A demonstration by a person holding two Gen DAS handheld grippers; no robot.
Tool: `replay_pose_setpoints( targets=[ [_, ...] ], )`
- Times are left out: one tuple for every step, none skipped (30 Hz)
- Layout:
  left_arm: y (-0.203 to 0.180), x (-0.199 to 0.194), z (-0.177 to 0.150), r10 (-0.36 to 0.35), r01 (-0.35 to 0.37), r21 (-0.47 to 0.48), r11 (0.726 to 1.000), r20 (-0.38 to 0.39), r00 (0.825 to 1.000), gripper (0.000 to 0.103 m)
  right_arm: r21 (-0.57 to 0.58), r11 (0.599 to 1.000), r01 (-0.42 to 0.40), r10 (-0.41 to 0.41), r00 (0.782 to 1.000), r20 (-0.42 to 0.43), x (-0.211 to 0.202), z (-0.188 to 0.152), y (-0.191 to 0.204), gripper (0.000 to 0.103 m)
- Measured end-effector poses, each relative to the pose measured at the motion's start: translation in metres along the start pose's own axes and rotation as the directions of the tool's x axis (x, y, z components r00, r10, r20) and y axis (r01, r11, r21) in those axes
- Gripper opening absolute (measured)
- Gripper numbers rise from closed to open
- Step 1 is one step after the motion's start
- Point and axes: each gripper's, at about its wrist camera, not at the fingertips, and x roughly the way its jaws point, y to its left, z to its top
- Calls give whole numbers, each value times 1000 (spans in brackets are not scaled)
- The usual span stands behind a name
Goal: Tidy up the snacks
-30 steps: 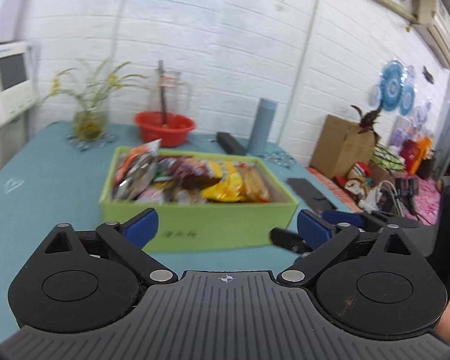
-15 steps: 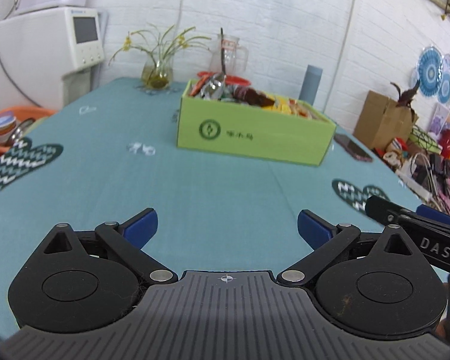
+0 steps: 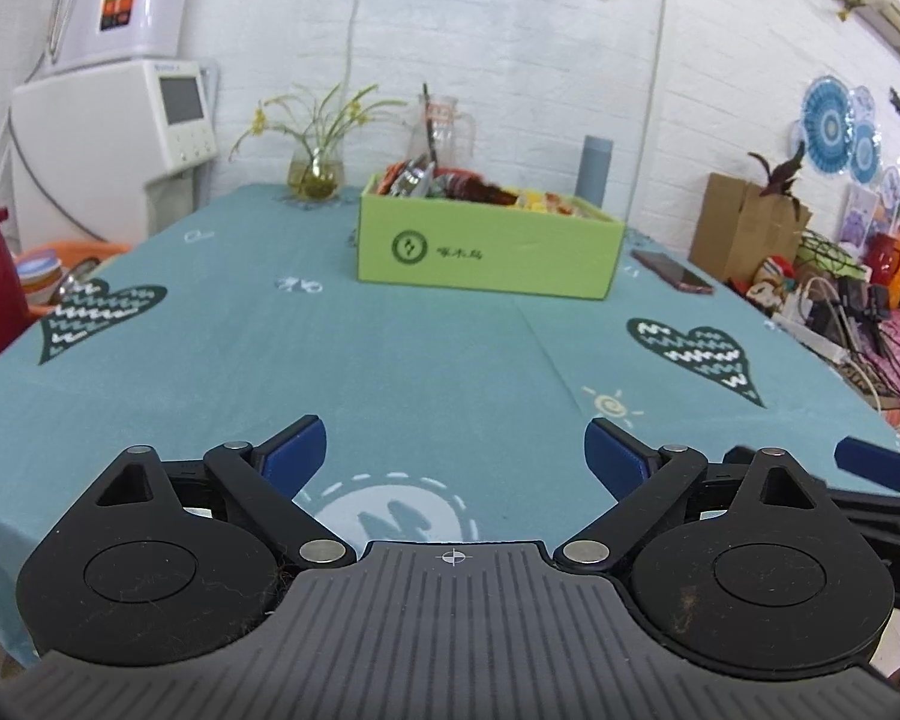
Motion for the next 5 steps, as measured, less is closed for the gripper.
replay_pose_setpoints(
  targets=[
    [-3,-8,-1,-5,5,8,1000,11,1000,81,-7,1000,5,-5,1000,9,-8,-4,-2,93],
    [-5,-14,-3,-9,9,12,1000,18,1000,80,-18,1000,11,-11,1000,18,-16,-7,-3,93],
    [-8,-21,-4,-14,13,15,1000,27,1000,80,-27,999,18,-17,999,34,-25,-11,-3,93],
    [-11,-30,-7,-16,15,25,1000,43,999,80,-33,999,21,-19,999,48,-32,-15,-5,93],
    [-14,-36,-10,-17,15,37,999,57,998,82,-35,999,18,-16,998,61,-38,-19,-6,93]
  ],
)
